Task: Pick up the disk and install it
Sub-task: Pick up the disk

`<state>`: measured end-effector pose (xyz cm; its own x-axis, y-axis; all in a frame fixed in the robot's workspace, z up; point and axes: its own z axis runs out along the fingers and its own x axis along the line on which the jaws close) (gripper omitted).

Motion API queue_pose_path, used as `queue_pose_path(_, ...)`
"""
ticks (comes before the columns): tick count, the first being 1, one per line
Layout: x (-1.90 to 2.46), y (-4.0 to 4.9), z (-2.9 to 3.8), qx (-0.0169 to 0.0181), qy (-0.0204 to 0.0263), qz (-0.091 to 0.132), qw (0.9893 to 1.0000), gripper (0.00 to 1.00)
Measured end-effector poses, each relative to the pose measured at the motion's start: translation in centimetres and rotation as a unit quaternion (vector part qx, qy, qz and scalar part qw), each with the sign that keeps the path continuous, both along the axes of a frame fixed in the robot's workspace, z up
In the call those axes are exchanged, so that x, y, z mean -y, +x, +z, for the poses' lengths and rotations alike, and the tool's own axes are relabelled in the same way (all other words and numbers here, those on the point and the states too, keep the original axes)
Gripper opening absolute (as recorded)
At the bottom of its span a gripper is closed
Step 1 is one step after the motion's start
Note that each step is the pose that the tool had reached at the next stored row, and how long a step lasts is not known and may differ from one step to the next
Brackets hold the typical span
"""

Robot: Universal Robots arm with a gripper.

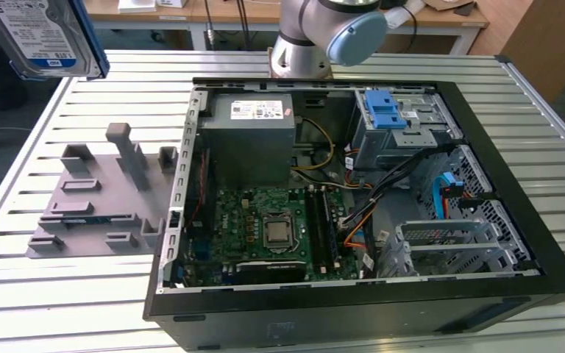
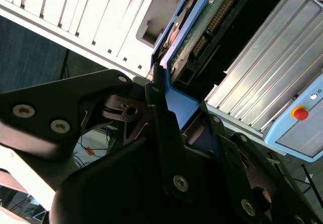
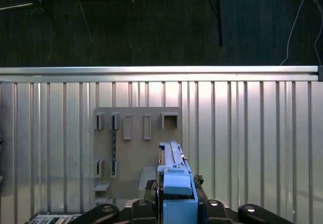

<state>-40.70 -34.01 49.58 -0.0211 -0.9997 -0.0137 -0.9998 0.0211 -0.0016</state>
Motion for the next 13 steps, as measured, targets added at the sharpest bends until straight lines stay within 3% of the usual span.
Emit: queue_pose_path(13,0.25,1.12,0.0,0.0,0.0,0.0,1.0,0.37)
